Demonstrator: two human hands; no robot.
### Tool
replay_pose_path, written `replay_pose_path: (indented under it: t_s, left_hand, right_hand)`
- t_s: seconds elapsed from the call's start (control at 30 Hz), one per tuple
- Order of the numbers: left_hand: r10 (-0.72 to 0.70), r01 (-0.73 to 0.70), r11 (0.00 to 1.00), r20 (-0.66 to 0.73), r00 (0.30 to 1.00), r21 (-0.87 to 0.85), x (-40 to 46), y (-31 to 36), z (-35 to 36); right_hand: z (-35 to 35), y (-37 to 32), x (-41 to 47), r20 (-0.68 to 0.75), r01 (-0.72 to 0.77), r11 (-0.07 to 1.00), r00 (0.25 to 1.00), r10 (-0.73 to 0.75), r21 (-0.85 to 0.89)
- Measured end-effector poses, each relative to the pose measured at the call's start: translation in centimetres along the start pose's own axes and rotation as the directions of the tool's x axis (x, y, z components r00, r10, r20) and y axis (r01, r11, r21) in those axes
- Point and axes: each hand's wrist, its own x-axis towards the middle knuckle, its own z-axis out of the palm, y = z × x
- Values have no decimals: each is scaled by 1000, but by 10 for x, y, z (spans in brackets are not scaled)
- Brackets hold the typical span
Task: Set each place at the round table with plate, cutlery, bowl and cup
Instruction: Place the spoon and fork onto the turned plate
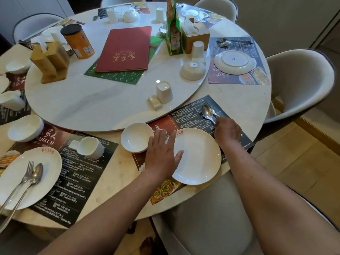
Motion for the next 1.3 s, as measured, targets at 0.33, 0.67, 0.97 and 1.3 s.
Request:
replay_pose_path:
  t_s: [0.33, 0.67, 0.97, 1.3]
  left_hand:
    - [17, -16, 999, 22, 1000, -36, -18, 3, -4]
    - [44, -42, 998, 48, 998, -52, -35, 0, -5]
    - [52, -49, 995, 32, 998, -85, -43, -9, -5]
    - [48, -45, 997, 42, 998, -69, -51, -15, -7]
  right_hand:
    - [-15, 6, -7, 153, -204, 955, 973, 173, 217]
    - [-38, 9, -39, 111, -268, 828, 963, 245, 493]
    - [-19, 9, -114, 152, -91, 874, 988, 20, 478]
    - [-9, 15, -148, 145, -5, 931, 988, -52, 364]
